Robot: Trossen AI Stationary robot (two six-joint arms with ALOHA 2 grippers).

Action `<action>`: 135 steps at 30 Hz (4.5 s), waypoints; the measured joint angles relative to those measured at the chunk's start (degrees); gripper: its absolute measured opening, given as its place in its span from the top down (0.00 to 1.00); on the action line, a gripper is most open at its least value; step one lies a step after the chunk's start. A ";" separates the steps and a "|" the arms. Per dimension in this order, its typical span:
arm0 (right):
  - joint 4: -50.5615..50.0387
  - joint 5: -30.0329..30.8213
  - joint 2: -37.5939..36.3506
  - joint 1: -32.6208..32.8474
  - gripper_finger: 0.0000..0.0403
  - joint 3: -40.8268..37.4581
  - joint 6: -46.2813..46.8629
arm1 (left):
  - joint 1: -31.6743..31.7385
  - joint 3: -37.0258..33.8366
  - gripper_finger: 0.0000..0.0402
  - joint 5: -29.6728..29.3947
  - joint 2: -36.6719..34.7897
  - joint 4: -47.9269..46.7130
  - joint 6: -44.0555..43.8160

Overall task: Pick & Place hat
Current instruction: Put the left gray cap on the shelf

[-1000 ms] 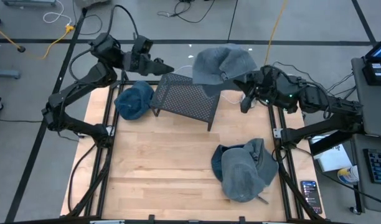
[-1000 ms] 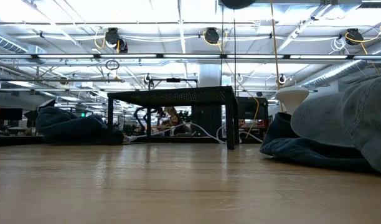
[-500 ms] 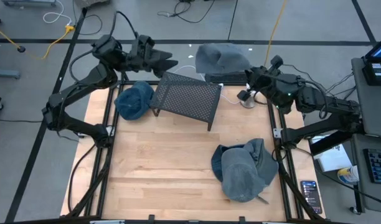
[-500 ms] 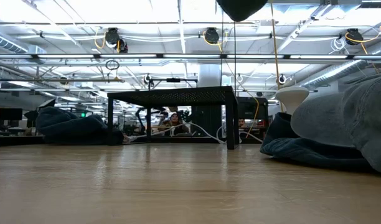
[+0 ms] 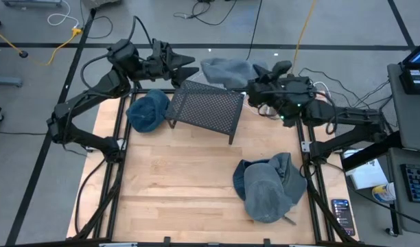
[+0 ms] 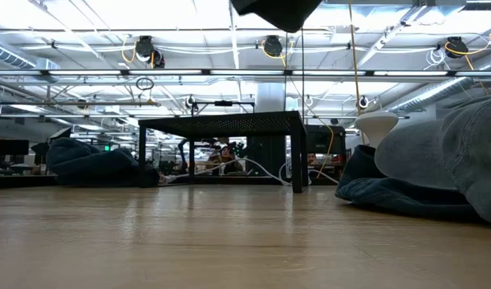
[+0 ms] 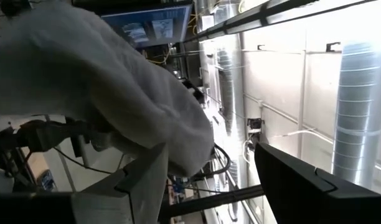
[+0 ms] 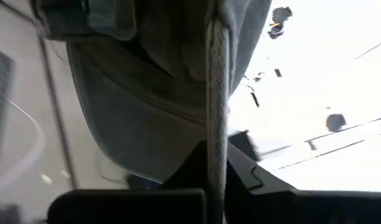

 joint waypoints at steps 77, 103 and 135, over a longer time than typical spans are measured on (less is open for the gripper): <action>6.60 4.67 4.16 13.65 0.33 -0.07 4.83 | 4.35 0.00 0.99 1.87 0.70 5.18 0.41; 7.97 11.71 3.66 35.05 0.08 0.00 49.24 | 8.59 0.04 1.00 15.79 2.40 -7.27 16.10; 11.03 13.39 3.28 38.10 0.08 0.00 31.44 | -3.39 39.39 1.00 3.13 22.64 -66.73 56.32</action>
